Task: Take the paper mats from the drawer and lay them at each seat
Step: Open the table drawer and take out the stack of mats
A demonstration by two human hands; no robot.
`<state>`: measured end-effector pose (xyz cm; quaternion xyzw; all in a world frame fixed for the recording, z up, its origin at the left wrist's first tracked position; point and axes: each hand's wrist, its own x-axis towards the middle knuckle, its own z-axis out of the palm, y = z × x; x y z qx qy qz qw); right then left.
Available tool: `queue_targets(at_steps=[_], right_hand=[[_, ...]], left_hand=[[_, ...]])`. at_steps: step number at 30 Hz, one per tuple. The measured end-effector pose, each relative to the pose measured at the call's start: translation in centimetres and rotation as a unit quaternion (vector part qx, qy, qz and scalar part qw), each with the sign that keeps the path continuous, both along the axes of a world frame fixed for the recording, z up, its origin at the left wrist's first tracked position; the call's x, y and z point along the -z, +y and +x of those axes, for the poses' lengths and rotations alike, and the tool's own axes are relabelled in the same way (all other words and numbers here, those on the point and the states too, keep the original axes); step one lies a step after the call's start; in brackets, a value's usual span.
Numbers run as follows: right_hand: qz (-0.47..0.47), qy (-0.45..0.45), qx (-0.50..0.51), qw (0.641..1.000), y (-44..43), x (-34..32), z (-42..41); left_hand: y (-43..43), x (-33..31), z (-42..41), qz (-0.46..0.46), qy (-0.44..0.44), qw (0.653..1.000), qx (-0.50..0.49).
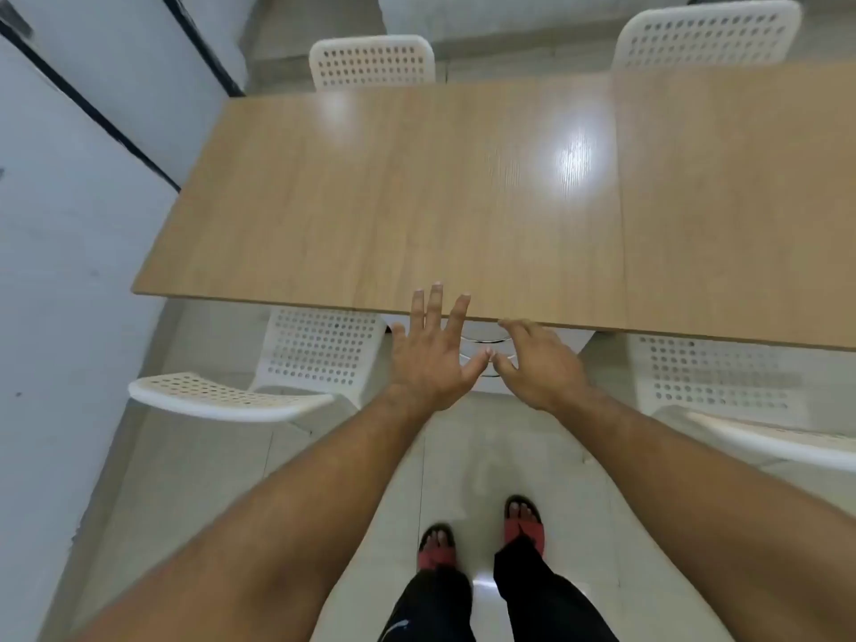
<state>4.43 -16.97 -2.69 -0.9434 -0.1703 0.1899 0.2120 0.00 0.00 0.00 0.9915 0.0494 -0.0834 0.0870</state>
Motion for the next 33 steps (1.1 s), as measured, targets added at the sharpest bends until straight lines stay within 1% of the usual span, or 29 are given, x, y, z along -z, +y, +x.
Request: queue_targets(at_steps=[3, 12, 17, 20, 23, 29, 31, 33], right_hand=[[-0.021, 0.018, -0.016, 0.999, 0.6, 1.9, 1.1], [-0.095, 0.113, -0.072, 0.986, 3.9, 9.5, 2.3], [-0.115, 0.083, -0.047, 0.989, 5.8, 12.1, 3.1], [-0.121, 0.07, -0.016, 0.99, 6.5, 12.5, 2.5], [-0.133, 0.085, -0.002, 0.987, 7.0, 12.4, 1.5], [-0.152, 0.111, -0.023, 0.982, 6.8, 9.5, -1.6], [-0.157, 0.101, -0.041, 0.982, 6.5, 8.1, -3.2], [-0.138, 0.058, -0.025, 0.988, 6.1, 6.8, -4.9]], left_hand=[[0.4, 1.8, 1.3, 0.037, 0.036, 0.999, 0.0], [3.7, 8.9, 3.7, 0.084, 0.096, 0.991, 0.032], [4.4, 11.0, 3.2, 0.075, 0.066, 0.994, 0.036], [4.5, 11.2, 3.1, 0.065, 0.058, 0.995, 0.042], [4.7, 10.9, 2.8, 0.044, 0.064, 0.996, 0.043], [5.0, 10.1, -0.1, 0.023, 0.104, 0.994, 0.039], [5.0, 9.9, -1.8, 0.013, 0.121, 0.992, 0.041], [4.8, 9.7, -3.6, 0.006, 0.134, 0.99, 0.041]])
